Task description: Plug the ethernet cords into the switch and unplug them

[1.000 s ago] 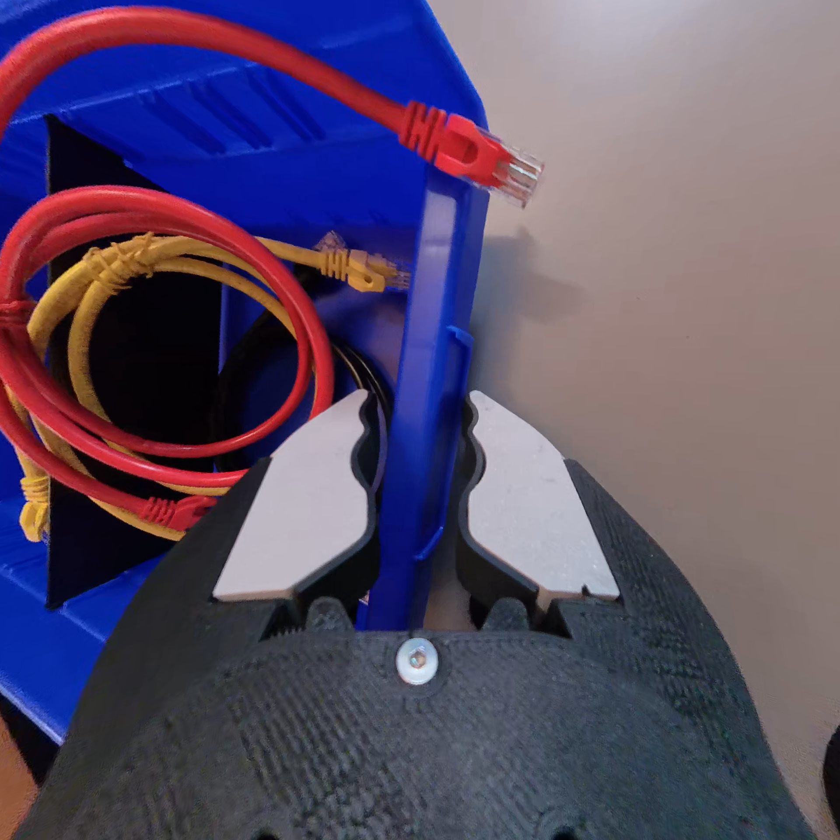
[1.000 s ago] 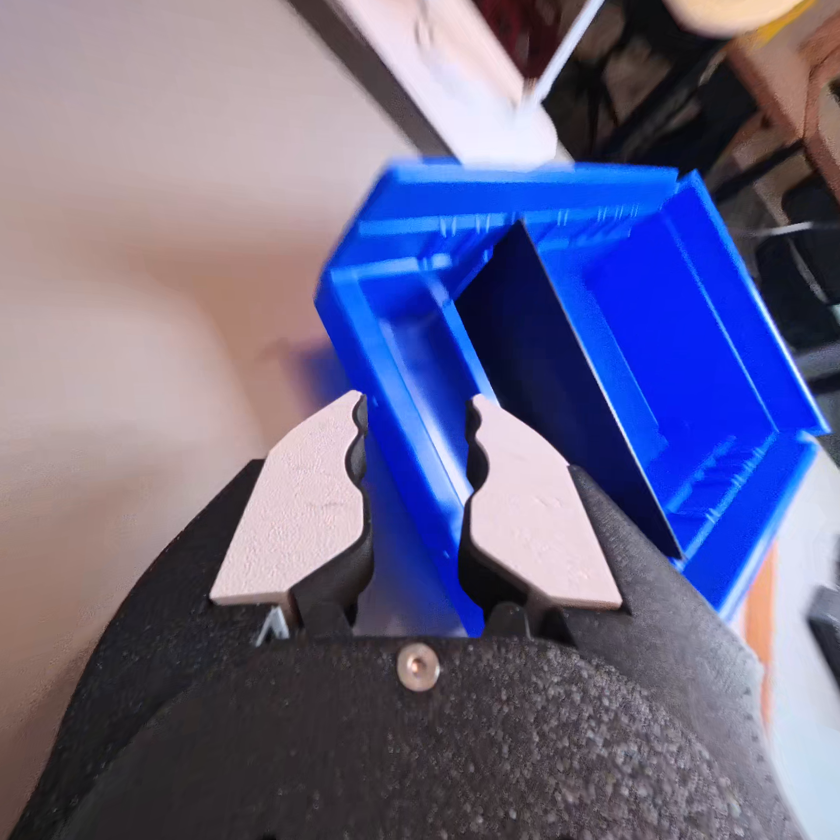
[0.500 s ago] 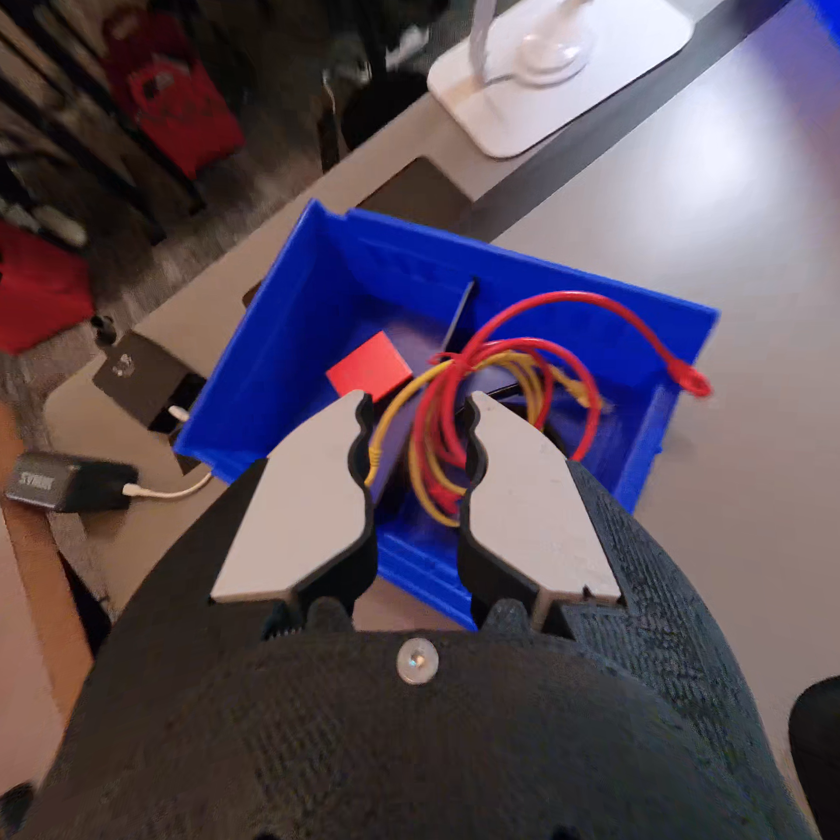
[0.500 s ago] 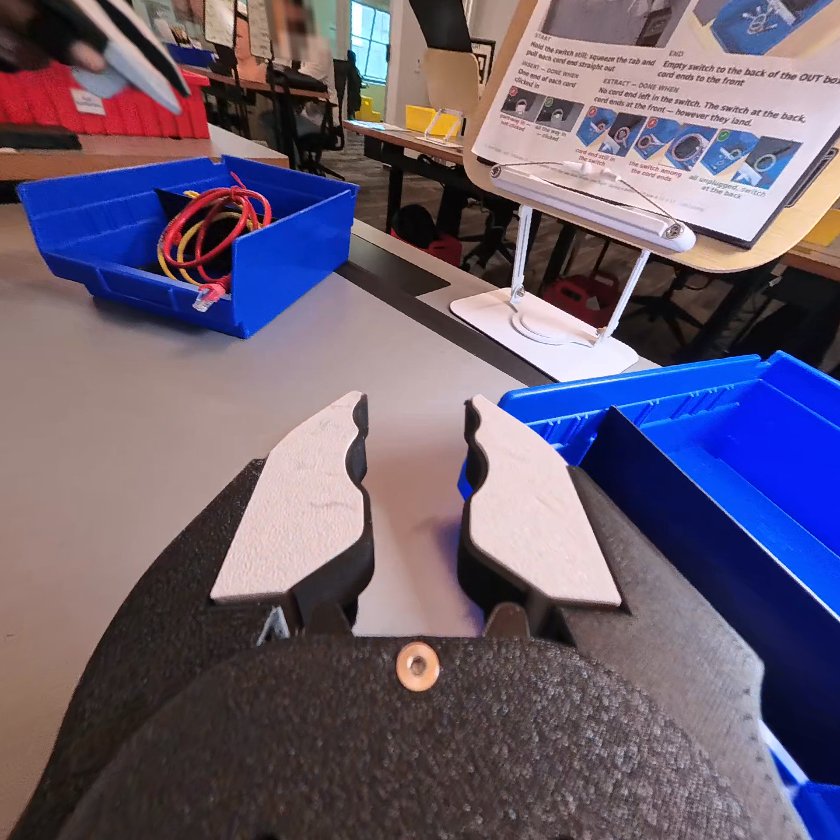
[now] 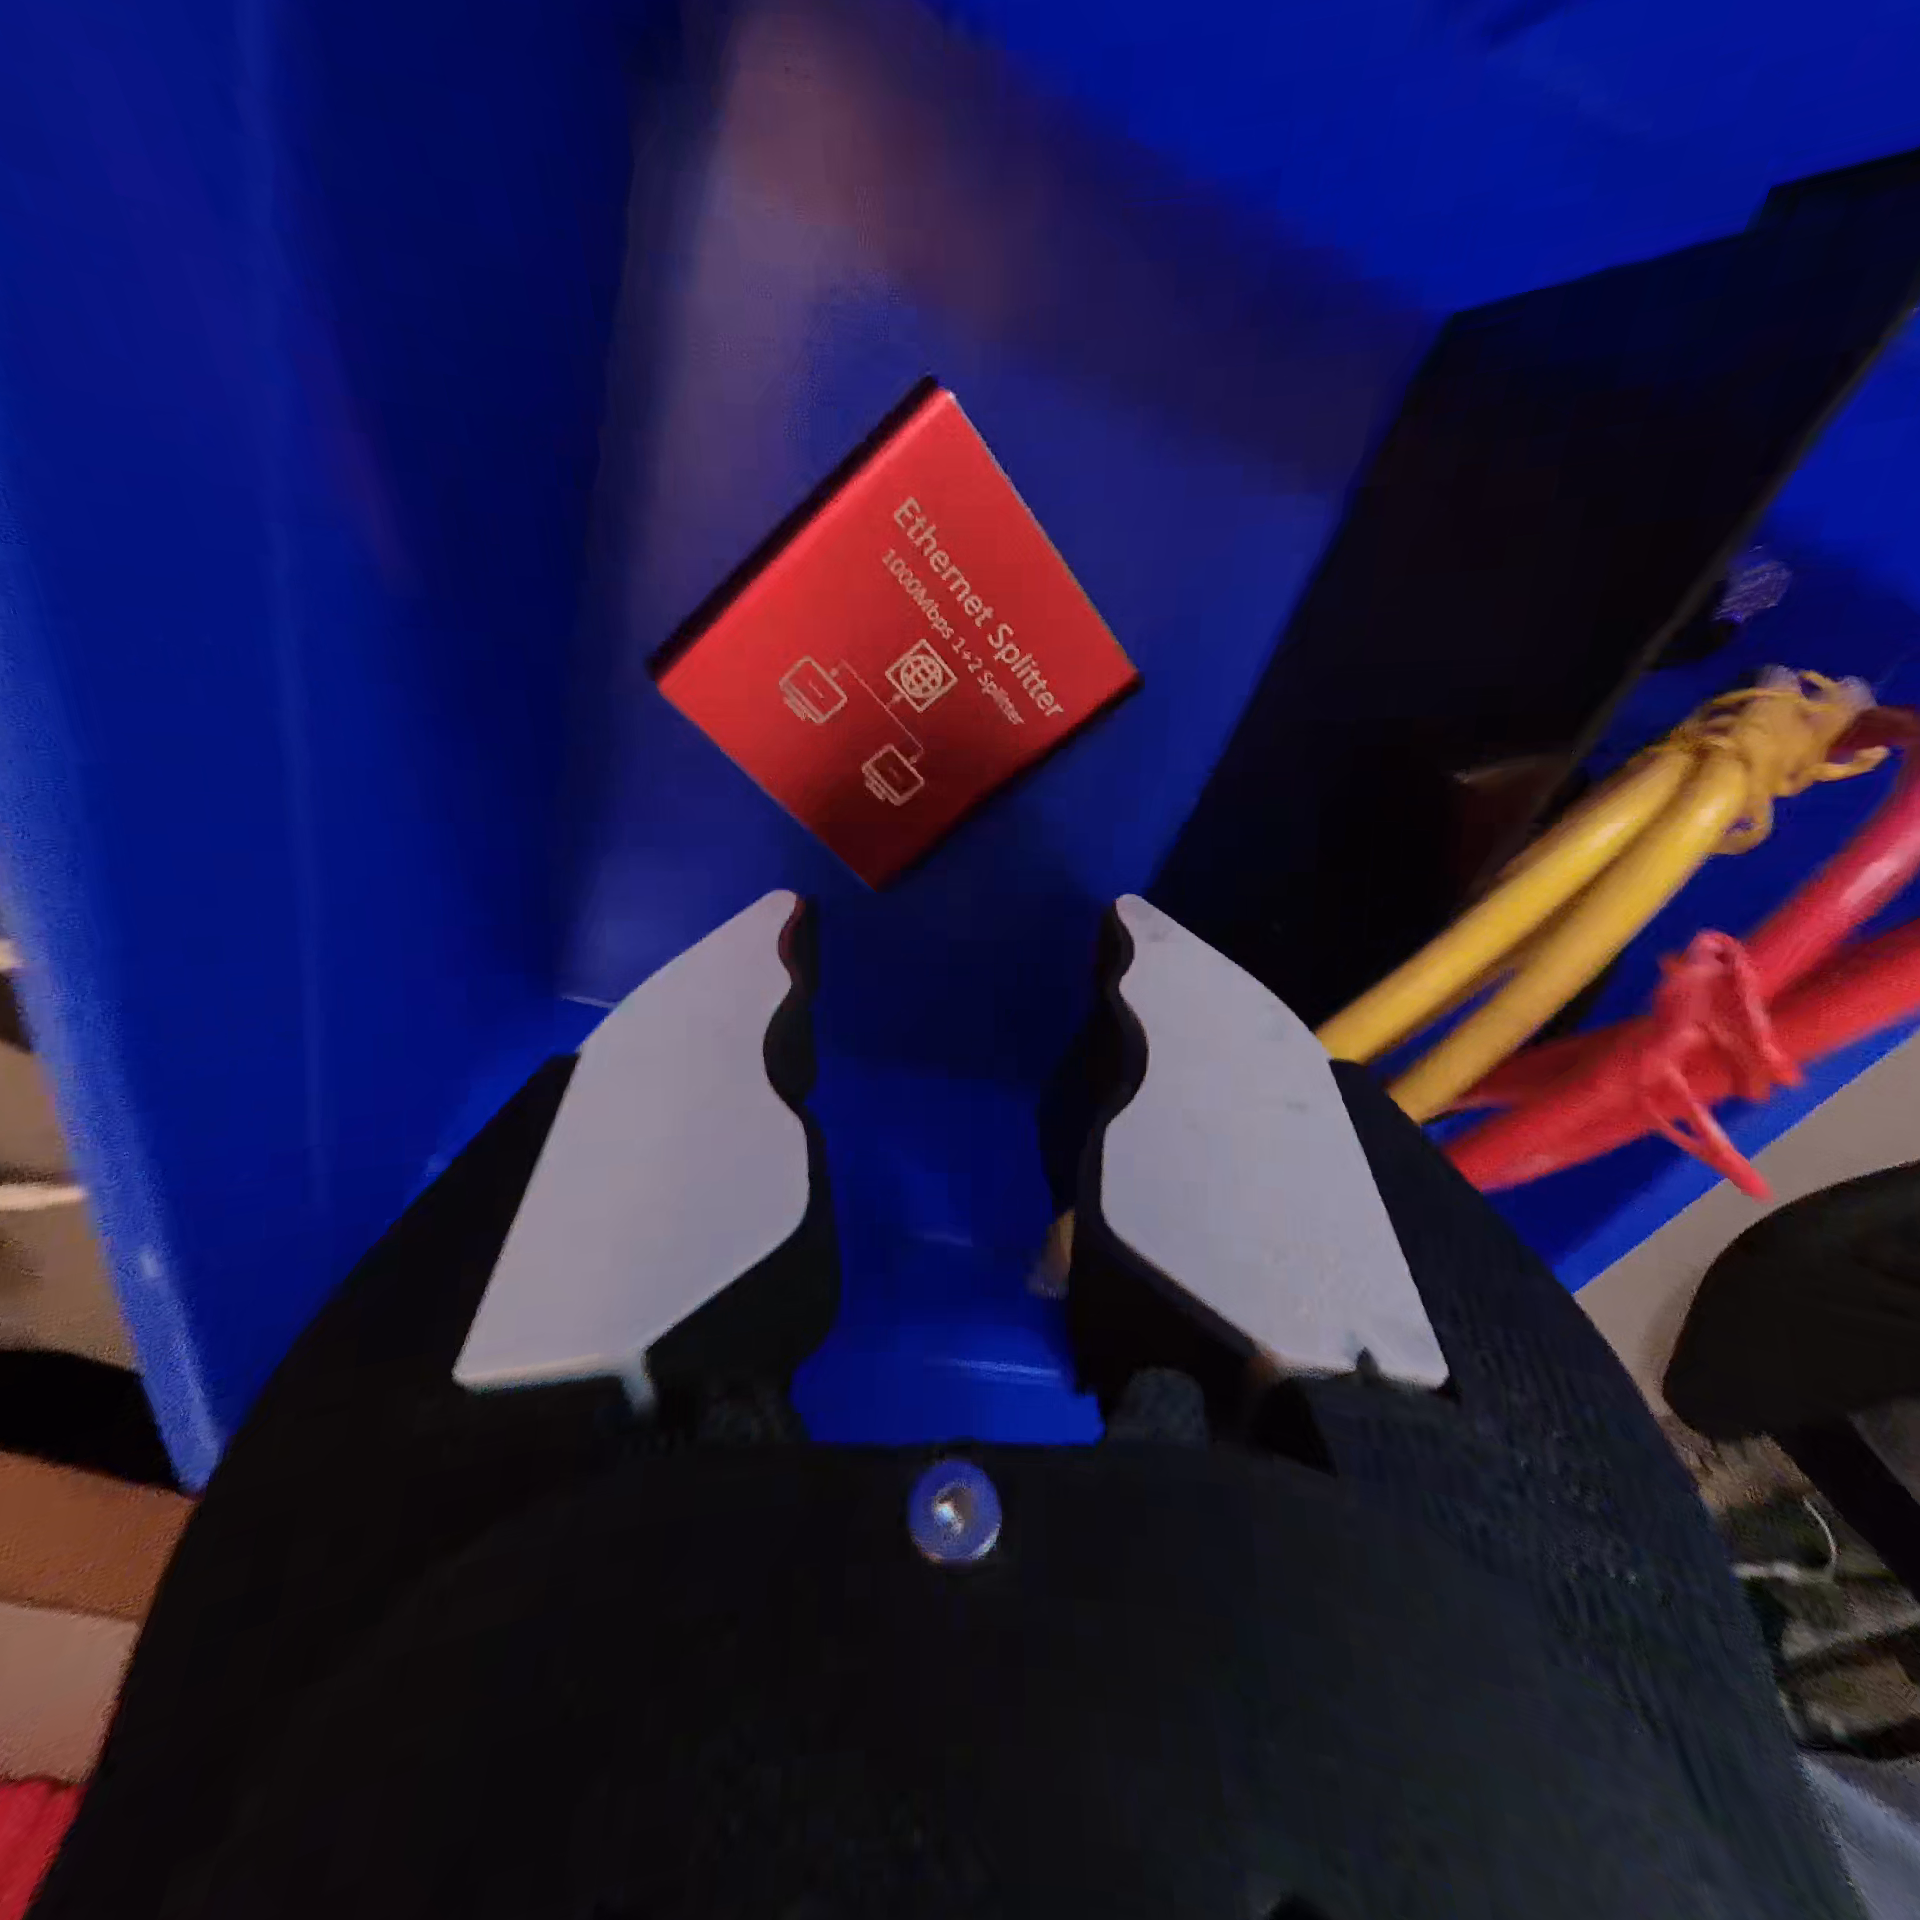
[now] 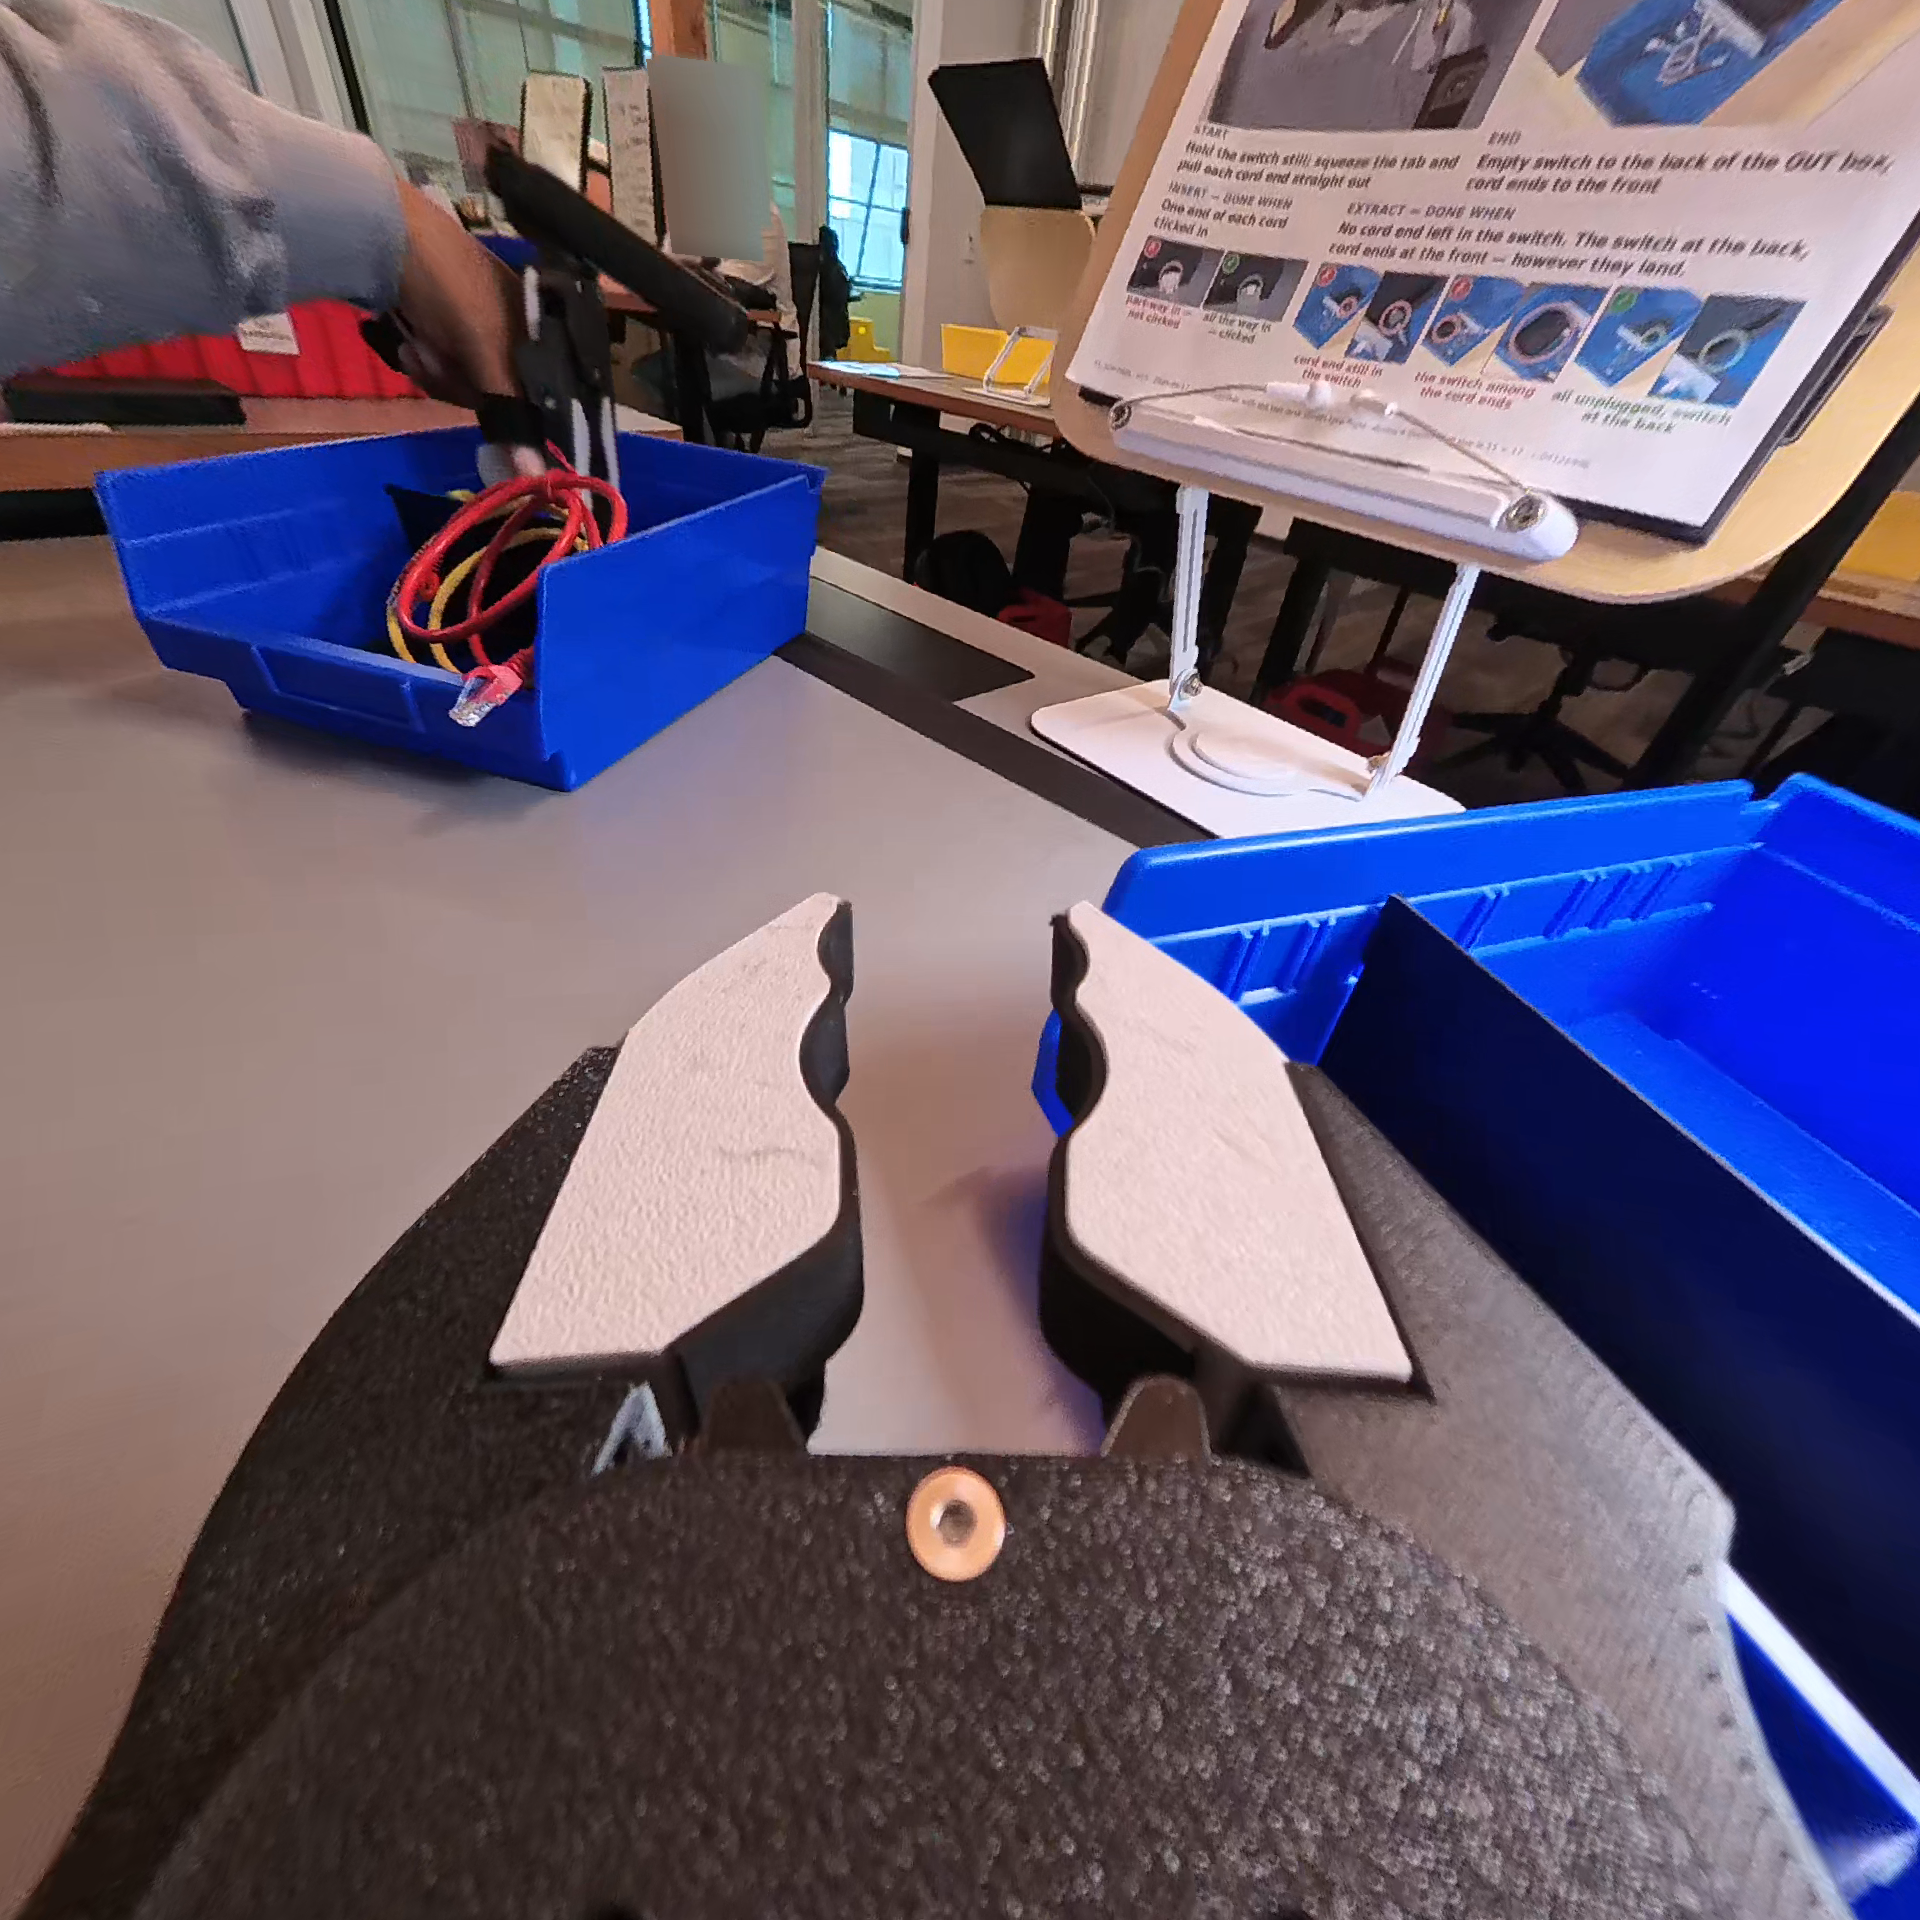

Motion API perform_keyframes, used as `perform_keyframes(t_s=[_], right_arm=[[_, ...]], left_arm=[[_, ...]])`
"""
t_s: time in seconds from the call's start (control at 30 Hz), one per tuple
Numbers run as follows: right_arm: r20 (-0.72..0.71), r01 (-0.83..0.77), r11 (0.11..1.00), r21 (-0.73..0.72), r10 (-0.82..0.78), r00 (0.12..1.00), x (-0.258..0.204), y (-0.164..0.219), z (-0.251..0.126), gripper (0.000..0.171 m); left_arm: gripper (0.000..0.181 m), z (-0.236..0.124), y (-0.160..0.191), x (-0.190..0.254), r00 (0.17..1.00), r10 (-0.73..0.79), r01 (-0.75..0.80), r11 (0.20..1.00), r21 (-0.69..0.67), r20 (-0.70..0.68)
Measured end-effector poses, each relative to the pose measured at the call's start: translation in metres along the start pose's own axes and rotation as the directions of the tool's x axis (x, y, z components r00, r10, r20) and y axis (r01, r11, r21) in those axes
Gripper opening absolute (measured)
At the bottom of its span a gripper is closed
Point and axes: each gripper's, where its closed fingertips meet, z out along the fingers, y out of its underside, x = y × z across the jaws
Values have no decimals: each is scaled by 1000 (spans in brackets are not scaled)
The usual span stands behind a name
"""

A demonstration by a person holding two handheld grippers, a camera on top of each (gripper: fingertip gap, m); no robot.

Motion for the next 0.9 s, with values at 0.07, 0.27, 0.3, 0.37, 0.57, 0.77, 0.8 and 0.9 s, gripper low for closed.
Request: perform_keyframes(t_s=[0.07, 0.27, 0.3, 0.37, 0.57, 0.77, 0.8, 0.9], right_arm=[[11, -12, 1000, -18, 12, 1000, -1, 6, 3, 36], [22, -3, 999, -44, 3, 1000, -4, 14, 7, 35], [22, -3, 999, -46, 4, 1000, -4, 14, 8, 35], [24, -10, 999, -43, 11, 1000, -5, 15, 8, 35], [32, -29, 998, -52, 30, 999, -5, 19, 10, 35], [21, -30, 998, -52, 31, 999, -3, 20, 6, 35], [20, -34, 998, -52, 36, 999, -2, 20, 6, 35], [20, -40, 998, -51, 41, 999, -1, 20, 5, 35]], left_arm=[[56, 11, 0, -1, 999, 4, -5, 1000, -29, -35], [59, 10, -20, -1, 996, 30, -23, 996, 88, -84], [58, 4, -25, -5, 998, 36, -28, 991, 128, -60], [57, -5, -33, -17, 992, 108, -117, 979, 169, 64], [53, 1, -41, -19, 876, 405, -423, 906, 14, 262], [54, 6, -41, -9, 783, 581, -576, 812, -95, 222], [56, 7, -38, -10, 780, 591, -579, 806, -120, 206], [59, 10, -32, -12, 761, 621, -594, 784, -183, 190]])
